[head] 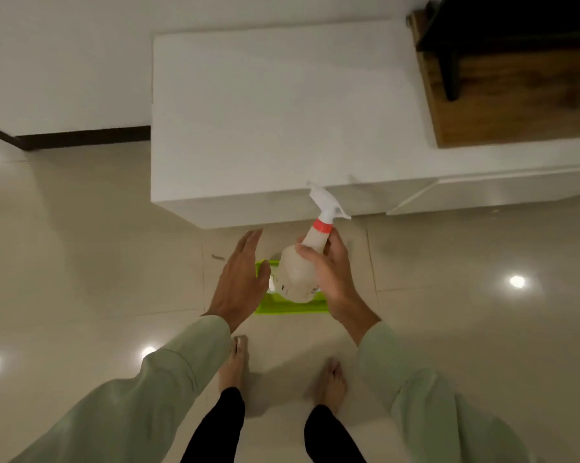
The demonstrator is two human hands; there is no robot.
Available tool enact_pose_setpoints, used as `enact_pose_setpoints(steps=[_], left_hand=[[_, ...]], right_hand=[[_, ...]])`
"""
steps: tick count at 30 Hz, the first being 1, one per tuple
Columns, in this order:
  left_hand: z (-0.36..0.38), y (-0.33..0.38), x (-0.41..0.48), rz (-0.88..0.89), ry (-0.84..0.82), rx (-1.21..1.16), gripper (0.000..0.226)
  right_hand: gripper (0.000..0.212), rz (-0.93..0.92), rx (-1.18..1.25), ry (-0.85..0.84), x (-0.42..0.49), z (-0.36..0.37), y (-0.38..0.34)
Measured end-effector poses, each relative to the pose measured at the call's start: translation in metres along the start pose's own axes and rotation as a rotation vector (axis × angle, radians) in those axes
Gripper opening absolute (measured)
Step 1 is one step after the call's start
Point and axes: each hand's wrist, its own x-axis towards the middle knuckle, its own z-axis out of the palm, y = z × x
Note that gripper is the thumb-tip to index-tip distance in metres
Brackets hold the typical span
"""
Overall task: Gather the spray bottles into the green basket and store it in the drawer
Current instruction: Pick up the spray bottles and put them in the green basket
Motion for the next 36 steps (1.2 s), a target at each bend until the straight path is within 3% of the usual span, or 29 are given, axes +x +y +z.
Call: enact_pose_setpoints(steps=[8,14,17,20,29,36], left_hand=[[0.065,-0.086,-0.02,-0.024,-0.103,0.042,0.063],[0.11,-0.151,-0.004,-0.007,-0.138,0.065,0.061],[0.13,-0.171,0.007,0.002,-0.142,0.059,0.062],[0.146,-0.184,0.016,0.003,-0.128,0.043,0.062],[0.182,-0.219,0.04,-0.02,-0.045,0.011,0.065],[0.196,-0.215,0.05,-0.088,0.028,-0.073,0.056]], right_hand=[[0.048,0.012,-0.092,0.367,-0.004,0.019,0.152],[0.037,-0.104,-0.078,0.509,0.033,0.039,0.239],[0.027,-0.189,-0.09,0.526,0.05,0.05,0.263],[0.038,-0.269,-0.128,0.572,0.063,0.058,0.278],[0.024,-0.286,-0.351,0.508,0.092,0.061,0.334],[0.043,-0.235,-0.519,0.434,0.091,0.05,0.352]])
